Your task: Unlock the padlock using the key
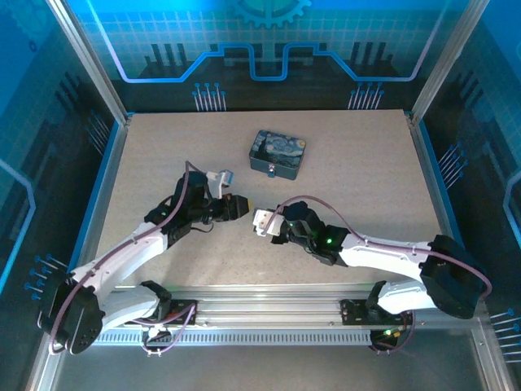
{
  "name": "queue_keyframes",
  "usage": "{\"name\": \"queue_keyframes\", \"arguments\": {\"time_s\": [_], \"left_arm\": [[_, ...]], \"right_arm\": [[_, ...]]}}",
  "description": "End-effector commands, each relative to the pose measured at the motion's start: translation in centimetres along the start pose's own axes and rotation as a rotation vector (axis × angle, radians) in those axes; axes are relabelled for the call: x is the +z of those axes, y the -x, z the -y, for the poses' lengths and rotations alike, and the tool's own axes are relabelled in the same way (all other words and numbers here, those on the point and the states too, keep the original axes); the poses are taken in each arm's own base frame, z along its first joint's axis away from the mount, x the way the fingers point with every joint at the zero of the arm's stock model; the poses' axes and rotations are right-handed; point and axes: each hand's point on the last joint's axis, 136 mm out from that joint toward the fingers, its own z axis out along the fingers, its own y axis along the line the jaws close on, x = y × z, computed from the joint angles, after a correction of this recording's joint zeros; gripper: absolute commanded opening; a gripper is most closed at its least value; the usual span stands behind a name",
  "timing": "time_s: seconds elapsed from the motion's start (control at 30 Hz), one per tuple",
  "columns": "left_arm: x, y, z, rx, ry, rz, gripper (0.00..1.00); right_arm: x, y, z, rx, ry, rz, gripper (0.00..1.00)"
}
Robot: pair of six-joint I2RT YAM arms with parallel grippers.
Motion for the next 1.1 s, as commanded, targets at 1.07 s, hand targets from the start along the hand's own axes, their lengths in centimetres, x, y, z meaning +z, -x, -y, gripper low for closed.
{"name": "queue_keyframes", "arguments": {"time_s": [1.07], "left_arm": [[2.4,-1.4,-1.1,-0.216,-0.060,0.014,0.00]], "right_arm": [[-0.9,1.7,1.8,0.185,-0.051,0.078,0.26]]}}
